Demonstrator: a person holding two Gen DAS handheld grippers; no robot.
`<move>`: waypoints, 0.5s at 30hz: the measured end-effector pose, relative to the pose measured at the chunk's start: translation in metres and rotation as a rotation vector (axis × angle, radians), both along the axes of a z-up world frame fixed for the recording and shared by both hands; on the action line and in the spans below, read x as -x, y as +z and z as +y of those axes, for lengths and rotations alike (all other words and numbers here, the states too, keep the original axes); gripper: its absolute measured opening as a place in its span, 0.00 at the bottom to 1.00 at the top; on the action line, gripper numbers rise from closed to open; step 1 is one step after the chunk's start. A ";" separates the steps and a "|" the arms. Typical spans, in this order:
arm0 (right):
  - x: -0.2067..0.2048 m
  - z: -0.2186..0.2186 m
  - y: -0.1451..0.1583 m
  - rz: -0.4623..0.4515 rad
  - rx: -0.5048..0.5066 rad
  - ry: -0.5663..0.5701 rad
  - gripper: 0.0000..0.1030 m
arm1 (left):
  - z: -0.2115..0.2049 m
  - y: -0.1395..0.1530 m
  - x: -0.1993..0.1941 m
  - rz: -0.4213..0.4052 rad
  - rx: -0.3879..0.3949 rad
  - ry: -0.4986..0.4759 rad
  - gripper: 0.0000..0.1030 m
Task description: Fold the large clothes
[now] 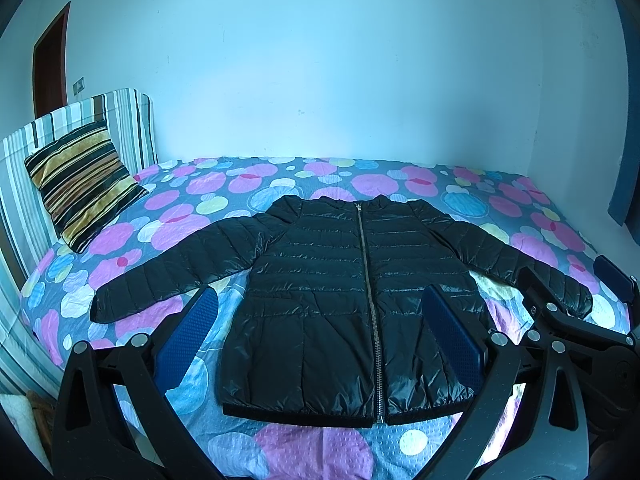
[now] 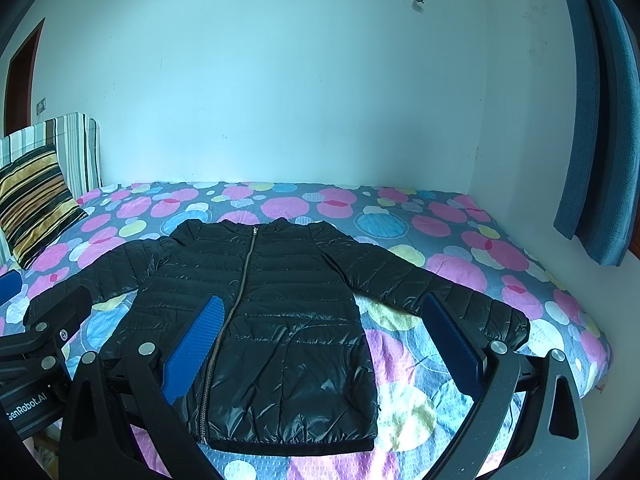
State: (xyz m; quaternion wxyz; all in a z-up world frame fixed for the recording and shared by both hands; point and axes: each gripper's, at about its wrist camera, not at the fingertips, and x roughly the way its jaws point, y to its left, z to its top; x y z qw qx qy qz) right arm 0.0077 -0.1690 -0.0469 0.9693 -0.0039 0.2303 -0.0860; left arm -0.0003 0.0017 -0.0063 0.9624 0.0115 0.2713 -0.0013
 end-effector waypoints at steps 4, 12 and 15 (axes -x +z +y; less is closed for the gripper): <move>-0.001 0.000 -0.003 0.003 0.004 -0.001 0.95 | 0.001 -0.001 0.000 0.001 0.000 0.000 0.98; -0.002 0.000 -0.006 0.007 0.007 -0.001 0.95 | 0.003 -0.003 0.000 0.005 0.001 0.001 0.98; -0.003 0.001 -0.006 0.007 0.006 -0.002 0.95 | 0.003 -0.004 0.000 0.007 0.001 0.001 0.98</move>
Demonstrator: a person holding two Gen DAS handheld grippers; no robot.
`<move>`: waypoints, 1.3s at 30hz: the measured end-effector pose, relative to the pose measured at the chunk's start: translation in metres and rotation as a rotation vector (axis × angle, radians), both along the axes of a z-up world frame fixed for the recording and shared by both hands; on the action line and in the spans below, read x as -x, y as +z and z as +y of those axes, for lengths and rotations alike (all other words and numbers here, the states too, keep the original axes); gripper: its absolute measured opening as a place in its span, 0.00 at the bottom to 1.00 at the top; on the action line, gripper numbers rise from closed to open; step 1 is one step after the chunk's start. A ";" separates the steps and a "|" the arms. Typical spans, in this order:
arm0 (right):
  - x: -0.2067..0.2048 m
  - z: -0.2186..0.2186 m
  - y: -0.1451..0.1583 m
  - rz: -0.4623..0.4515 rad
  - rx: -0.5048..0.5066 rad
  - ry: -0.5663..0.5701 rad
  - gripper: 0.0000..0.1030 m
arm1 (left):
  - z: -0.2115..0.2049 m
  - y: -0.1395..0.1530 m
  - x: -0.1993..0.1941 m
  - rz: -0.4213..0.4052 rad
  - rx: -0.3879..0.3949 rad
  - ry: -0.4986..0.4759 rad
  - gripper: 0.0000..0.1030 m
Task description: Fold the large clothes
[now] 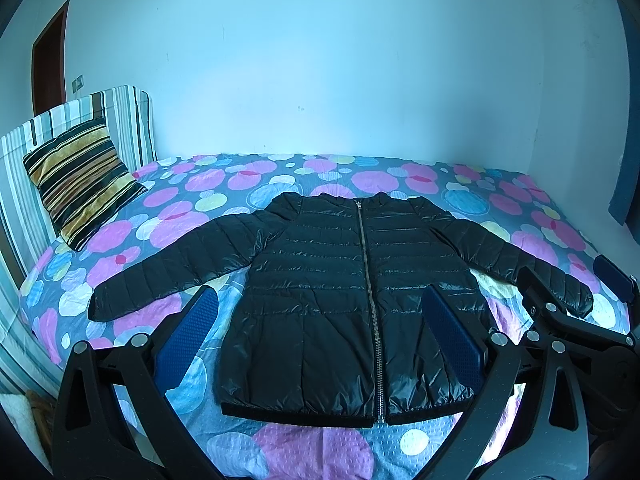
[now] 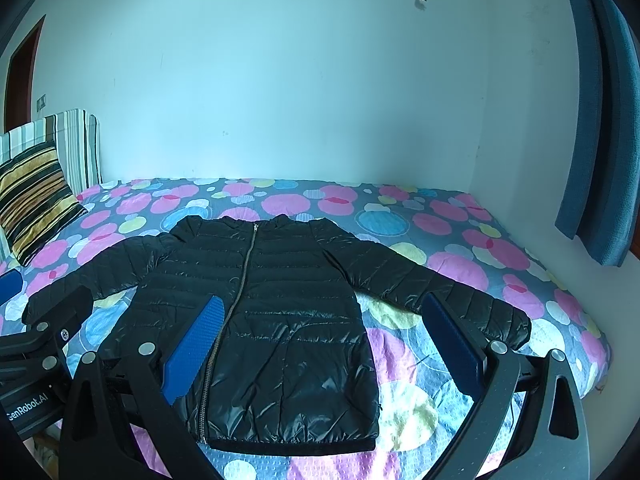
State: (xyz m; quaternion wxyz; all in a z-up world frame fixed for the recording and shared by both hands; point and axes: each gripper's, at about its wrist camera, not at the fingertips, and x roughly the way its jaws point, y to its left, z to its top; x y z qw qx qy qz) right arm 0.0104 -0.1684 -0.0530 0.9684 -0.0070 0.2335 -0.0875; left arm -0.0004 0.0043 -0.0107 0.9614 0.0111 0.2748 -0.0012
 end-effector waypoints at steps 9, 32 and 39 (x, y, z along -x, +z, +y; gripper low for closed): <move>-0.005 0.001 -0.008 0.011 -0.002 -0.001 0.95 | 0.001 -0.010 -0.008 0.022 0.002 0.006 0.98; -0.104 -0.085 -0.081 0.220 -0.121 -0.173 0.95 | 0.139 -0.121 -0.177 0.255 0.149 0.214 0.98; -0.126 -0.169 -0.105 0.250 -0.257 -0.336 0.95 | 0.206 -0.165 -0.213 0.278 0.217 0.276 0.98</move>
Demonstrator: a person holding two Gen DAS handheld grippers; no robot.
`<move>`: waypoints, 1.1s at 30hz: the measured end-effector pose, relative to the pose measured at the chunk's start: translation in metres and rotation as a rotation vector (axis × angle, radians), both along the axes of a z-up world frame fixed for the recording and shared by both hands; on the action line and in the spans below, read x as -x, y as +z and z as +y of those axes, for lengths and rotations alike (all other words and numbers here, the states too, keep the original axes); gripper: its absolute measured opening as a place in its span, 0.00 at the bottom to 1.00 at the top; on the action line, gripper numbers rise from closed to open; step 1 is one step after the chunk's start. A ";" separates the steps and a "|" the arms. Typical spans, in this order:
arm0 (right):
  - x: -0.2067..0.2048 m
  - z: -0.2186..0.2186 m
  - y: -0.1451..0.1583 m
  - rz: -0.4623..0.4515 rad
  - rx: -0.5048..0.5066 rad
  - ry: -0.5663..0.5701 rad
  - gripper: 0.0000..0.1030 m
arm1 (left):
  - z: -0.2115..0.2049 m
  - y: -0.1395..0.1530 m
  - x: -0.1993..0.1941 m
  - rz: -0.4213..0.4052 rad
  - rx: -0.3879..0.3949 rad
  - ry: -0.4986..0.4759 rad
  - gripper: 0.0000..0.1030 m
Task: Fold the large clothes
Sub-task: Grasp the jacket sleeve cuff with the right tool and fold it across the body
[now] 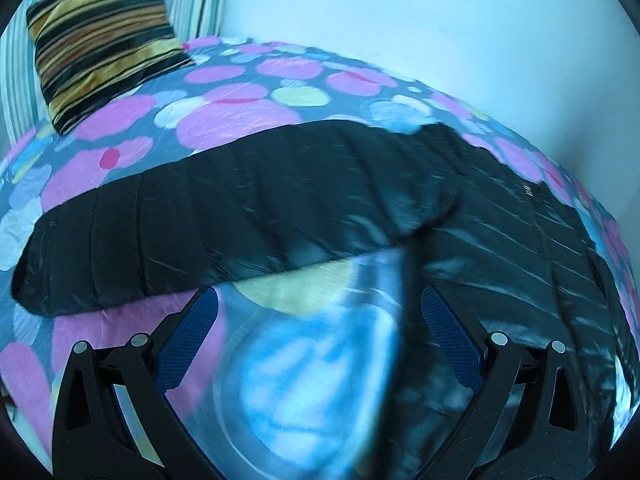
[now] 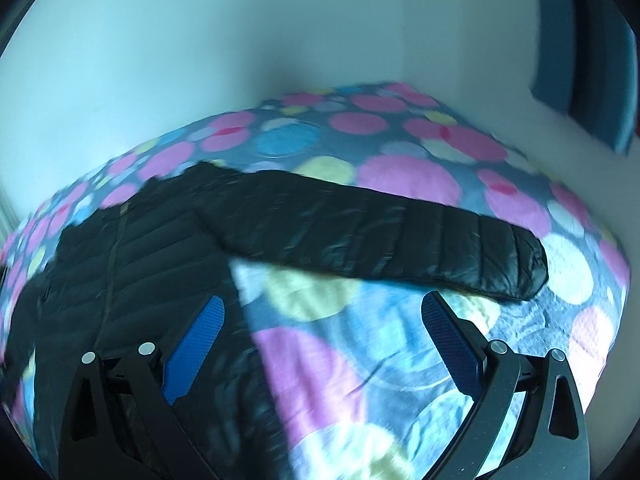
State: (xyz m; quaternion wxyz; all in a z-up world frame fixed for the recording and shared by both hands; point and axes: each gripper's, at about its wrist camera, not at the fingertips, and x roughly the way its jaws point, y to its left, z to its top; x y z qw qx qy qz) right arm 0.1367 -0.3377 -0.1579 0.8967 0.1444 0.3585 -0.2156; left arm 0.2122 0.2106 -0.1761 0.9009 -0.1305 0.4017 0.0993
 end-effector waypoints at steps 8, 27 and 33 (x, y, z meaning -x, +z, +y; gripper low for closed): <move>0.006 -0.086 -0.016 0.000 -0.055 -0.206 0.95 | 0.043 -0.035 -0.011 0.012 0.096 0.043 0.98; 0.068 -0.229 -0.067 -0.066 -0.418 -0.542 0.68 | 0.057 -0.040 -0.006 -0.030 0.186 0.045 0.98; 0.062 -0.233 -0.085 -0.073 -0.488 -0.539 0.68 | 0.057 -0.040 -0.006 -0.027 0.184 0.046 0.98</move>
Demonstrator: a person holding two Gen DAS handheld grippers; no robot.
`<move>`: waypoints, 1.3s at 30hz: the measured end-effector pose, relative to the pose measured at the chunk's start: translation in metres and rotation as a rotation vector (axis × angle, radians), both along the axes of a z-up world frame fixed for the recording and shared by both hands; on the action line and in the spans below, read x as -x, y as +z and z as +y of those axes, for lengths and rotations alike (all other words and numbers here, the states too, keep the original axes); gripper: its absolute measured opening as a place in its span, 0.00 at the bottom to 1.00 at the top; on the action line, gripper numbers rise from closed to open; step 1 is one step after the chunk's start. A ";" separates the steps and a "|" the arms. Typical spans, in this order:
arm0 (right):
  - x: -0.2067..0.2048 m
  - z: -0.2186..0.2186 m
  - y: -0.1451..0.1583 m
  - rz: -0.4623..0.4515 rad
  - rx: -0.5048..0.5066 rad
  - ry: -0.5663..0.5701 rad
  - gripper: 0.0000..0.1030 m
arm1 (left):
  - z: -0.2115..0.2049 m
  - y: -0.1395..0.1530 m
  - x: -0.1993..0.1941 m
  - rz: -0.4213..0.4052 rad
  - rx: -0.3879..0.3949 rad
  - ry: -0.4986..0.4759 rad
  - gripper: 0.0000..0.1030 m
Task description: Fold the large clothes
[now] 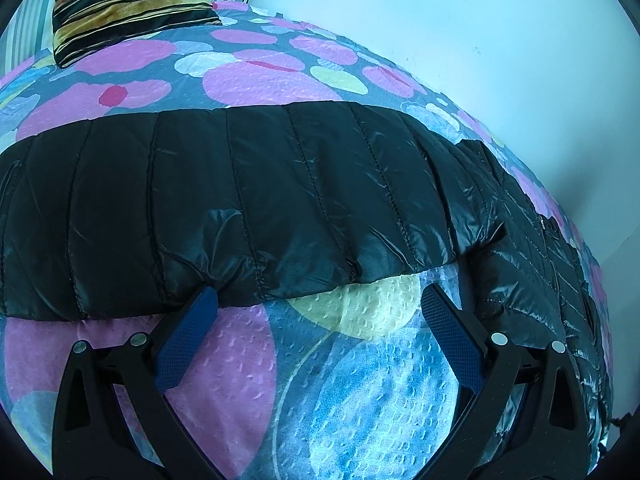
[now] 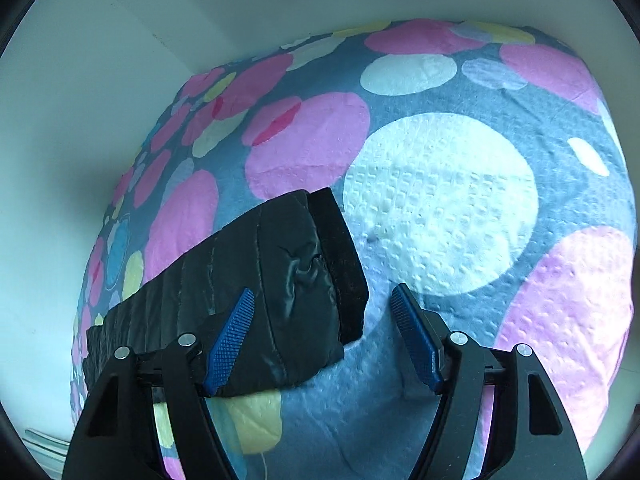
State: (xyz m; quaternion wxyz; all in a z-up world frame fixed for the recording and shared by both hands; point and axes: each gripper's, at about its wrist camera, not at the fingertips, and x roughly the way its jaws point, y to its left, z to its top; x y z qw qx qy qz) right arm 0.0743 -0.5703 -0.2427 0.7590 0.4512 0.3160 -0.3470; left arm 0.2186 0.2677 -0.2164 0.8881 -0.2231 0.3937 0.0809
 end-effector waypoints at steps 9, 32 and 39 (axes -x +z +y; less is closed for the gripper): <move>-0.022 0.010 -0.009 0.065 0.098 0.012 0.69 | 0.000 -0.001 -0.001 0.005 -0.006 0.002 0.98; -0.155 0.192 0.119 -0.183 0.391 0.470 0.21 | -0.001 -0.001 -0.001 0.005 -0.007 0.002 0.98; -0.246 0.331 0.130 -0.204 0.449 0.752 0.21 | 0.000 -0.002 -0.002 0.008 -0.011 0.002 0.98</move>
